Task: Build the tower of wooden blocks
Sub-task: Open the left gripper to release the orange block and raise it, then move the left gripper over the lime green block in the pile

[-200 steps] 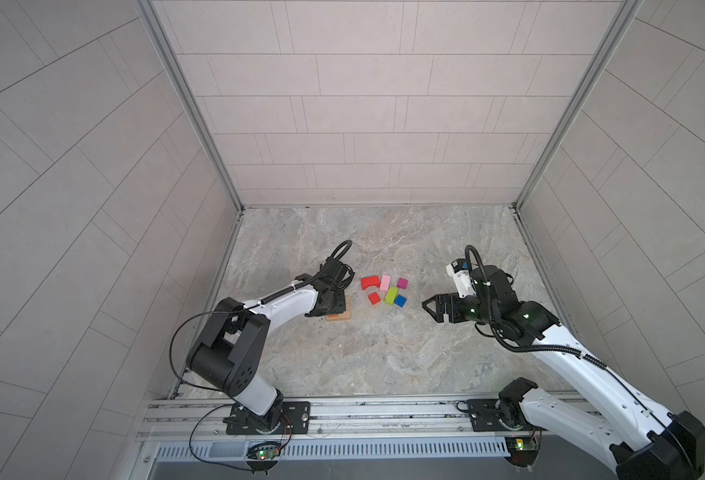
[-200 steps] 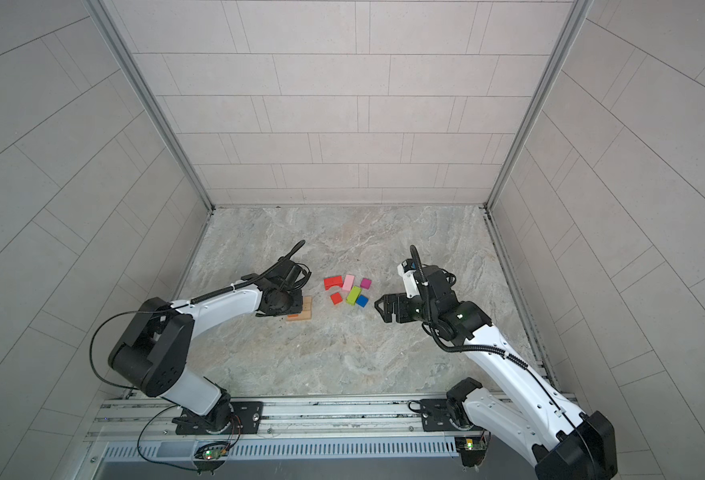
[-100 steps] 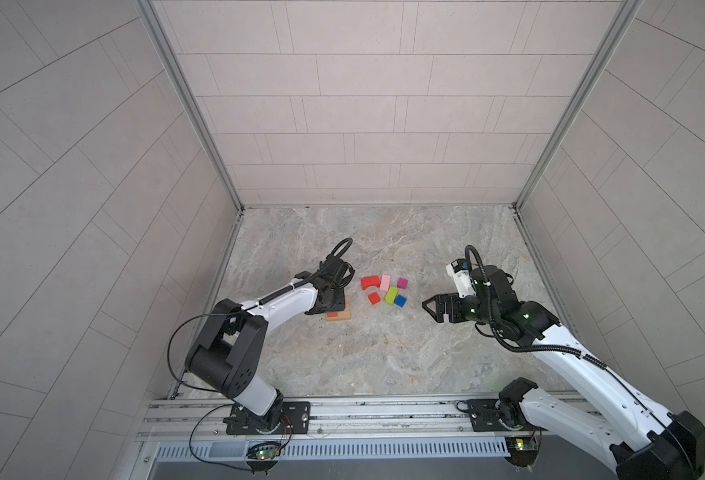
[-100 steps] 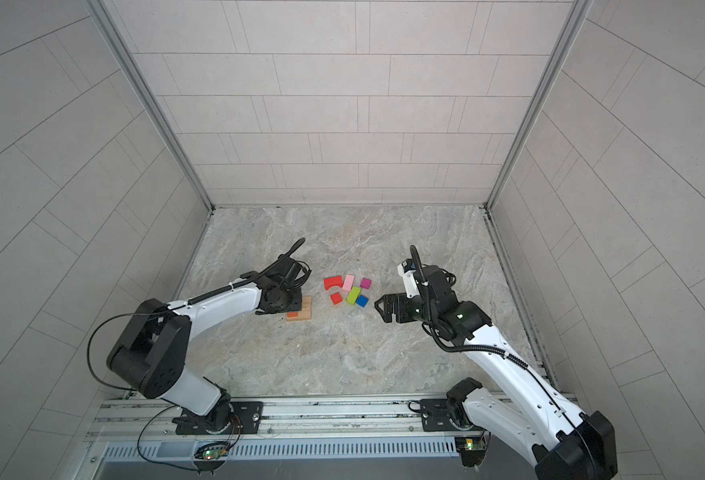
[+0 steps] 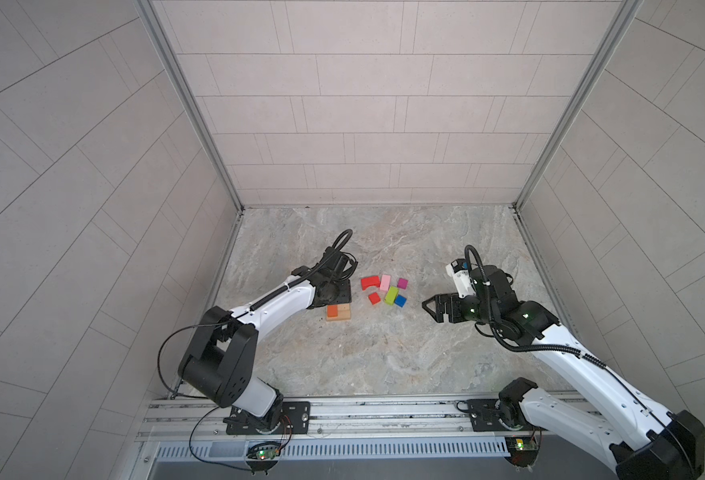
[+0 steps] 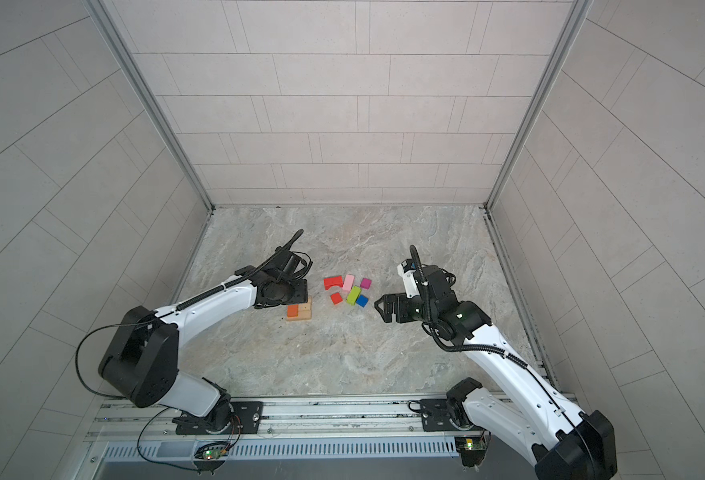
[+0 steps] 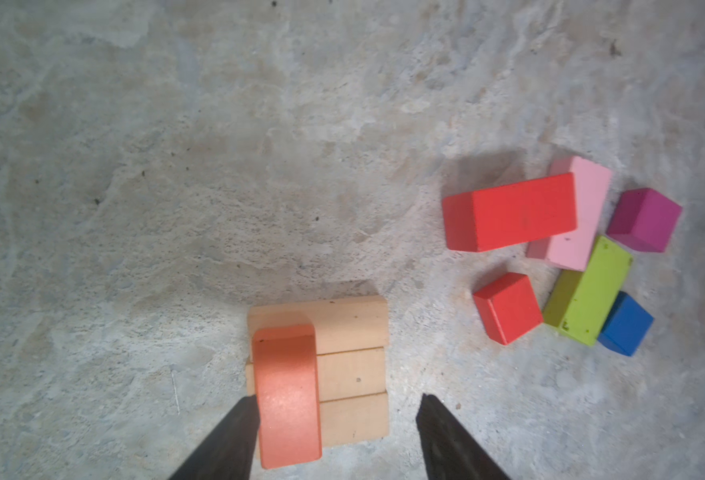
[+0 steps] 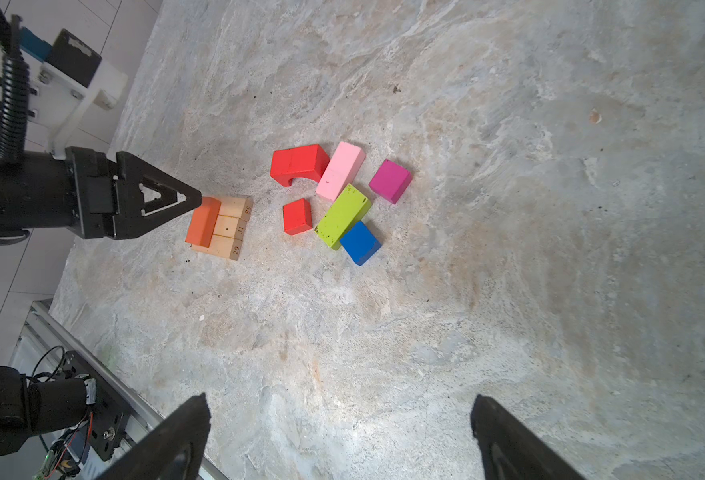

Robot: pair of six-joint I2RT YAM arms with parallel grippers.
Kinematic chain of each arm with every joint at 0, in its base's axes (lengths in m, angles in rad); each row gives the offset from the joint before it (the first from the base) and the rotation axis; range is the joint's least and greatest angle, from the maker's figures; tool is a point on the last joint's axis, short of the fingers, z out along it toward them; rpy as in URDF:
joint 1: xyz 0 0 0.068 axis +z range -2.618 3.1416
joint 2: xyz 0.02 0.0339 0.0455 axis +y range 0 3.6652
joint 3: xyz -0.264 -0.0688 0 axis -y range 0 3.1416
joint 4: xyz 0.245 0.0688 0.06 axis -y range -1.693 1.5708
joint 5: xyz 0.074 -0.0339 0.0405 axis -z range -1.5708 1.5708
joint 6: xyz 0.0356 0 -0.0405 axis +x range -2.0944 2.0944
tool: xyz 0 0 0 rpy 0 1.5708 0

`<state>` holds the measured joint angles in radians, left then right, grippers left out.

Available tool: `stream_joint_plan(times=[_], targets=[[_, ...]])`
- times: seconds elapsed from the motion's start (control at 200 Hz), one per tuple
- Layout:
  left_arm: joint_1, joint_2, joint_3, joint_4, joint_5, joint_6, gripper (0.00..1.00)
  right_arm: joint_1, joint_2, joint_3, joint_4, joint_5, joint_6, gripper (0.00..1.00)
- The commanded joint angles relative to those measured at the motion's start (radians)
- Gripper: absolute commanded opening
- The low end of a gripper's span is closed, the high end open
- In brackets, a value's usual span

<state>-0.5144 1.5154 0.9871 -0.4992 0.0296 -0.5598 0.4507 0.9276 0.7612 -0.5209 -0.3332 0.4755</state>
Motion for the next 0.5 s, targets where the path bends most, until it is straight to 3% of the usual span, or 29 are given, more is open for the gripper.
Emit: stream_joint_plan(times=[0.0, 0.31, 0.49], targets=[[-0.031, -0.022, 0.052, -0.014, 0.031, 0.018, 0.74, 0.0, 0.005, 0.03, -0.001, 0.006, -0.009, 0.99], [-0.122, 0.104, 0.217, -0.004, 0.066, 0.065, 0.75, 0.0, -0.028, 0.035, -0.023, 0.014, -0.01, 0.99], [-0.167, 0.221, 0.331, -0.001, 0.098, 0.087, 0.7, 0.0, -0.053, 0.038, -0.049, 0.023, -0.018, 0.99]])
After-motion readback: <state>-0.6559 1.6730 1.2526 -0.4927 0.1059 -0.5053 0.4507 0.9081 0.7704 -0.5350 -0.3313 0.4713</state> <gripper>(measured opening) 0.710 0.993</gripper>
